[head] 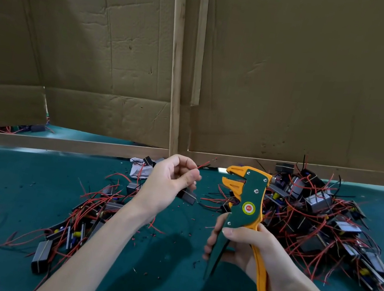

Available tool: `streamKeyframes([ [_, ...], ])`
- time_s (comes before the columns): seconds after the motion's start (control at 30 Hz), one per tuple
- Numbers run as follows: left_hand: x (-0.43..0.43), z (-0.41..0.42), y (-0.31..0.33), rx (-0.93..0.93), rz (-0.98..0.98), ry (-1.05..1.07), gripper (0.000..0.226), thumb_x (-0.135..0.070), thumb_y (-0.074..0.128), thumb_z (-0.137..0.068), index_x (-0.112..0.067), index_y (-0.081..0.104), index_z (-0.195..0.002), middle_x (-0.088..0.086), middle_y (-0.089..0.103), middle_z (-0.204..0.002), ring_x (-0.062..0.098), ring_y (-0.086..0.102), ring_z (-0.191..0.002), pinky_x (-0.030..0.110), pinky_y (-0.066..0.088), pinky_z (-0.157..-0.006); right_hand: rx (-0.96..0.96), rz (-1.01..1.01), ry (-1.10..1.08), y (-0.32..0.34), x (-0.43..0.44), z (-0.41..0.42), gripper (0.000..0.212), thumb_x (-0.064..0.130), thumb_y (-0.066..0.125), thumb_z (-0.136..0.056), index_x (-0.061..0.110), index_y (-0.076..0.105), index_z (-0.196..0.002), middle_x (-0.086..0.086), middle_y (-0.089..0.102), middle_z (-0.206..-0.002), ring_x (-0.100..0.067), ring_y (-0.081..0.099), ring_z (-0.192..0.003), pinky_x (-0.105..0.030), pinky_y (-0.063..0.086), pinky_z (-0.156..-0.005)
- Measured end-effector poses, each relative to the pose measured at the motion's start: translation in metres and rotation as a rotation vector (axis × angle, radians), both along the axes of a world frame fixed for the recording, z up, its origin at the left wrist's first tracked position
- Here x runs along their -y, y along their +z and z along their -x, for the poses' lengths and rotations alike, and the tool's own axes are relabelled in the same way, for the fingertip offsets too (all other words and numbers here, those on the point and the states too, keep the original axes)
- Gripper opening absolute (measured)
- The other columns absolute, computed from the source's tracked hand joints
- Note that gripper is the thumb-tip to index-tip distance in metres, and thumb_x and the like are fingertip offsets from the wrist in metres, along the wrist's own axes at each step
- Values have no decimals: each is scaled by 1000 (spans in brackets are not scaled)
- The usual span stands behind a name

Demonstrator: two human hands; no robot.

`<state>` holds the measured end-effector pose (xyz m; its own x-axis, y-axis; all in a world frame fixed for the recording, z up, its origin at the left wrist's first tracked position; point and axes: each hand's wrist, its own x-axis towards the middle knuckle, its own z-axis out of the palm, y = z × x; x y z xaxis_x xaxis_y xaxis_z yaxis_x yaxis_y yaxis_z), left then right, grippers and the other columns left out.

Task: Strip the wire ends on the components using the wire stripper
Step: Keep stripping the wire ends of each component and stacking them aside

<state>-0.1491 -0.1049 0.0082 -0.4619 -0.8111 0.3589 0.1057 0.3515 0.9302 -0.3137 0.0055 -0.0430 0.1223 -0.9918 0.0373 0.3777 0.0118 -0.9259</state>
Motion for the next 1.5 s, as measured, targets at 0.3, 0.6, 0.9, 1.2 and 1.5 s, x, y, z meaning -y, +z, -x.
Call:
streamKeyframes([
  [0.3, 1, -1, -2, 122, 4, 41, 20, -4, 46, -99, -16, 57, -87, -5, 61, -76, 1, 59, -65, 14, 50, -70, -18, -15, 32, -6, 2, 1, 34, 18, 84, -64, 2, 68, -89, -25, 64, -84, -40, 65, -81, -52, 54, -78],
  [0.6, -6, -1, 8, 13, -4, -52, 10, -11, 62, -91, -15, 70, -94, -5, 70, -73, 3, 50, -58, 15, 47, -62, 9, -19, 60, -4, 2, 3, 42, 22, 88, -60, 1, 68, -90, -25, 64, -84, -40, 66, -80, -51, 55, -77],
  [0.9, -6, -2, 8, 151, -2, -143, 13, -37, 69, -76, -24, 71, -78, -5, 60, -71, 8, 51, -64, 16, 44, -64, 28, 36, 238, 2, -6, 4, 24, 13, 74, -79, -1, 62, -93, -25, 62, -86, -39, 63, -82, -53, 51, -82],
  [1.2, -2, -12, 16, 254, 50, -216, 11, -21, 67, -87, -21, 67, -76, -15, 57, -63, 3, 45, -57, 12, 38, -56, -85, -7, 193, 8, -11, 2, 24, 20, 79, -79, 4, 64, -88, -23, 62, -78, -37, 63, -74, -49, 53, -75],
  [1.5, 1, -14, 12, 214, 12, -243, 13, -30, 61, -84, -18, 64, -84, -12, 62, -70, 5, 47, -62, 16, 41, -62, -128, -193, -84, 11, -22, -27, 39, 32, 81, -62, 6, 54, -53, -17, 49, -50, -26, 49, -40, -31, 47, -45],
])
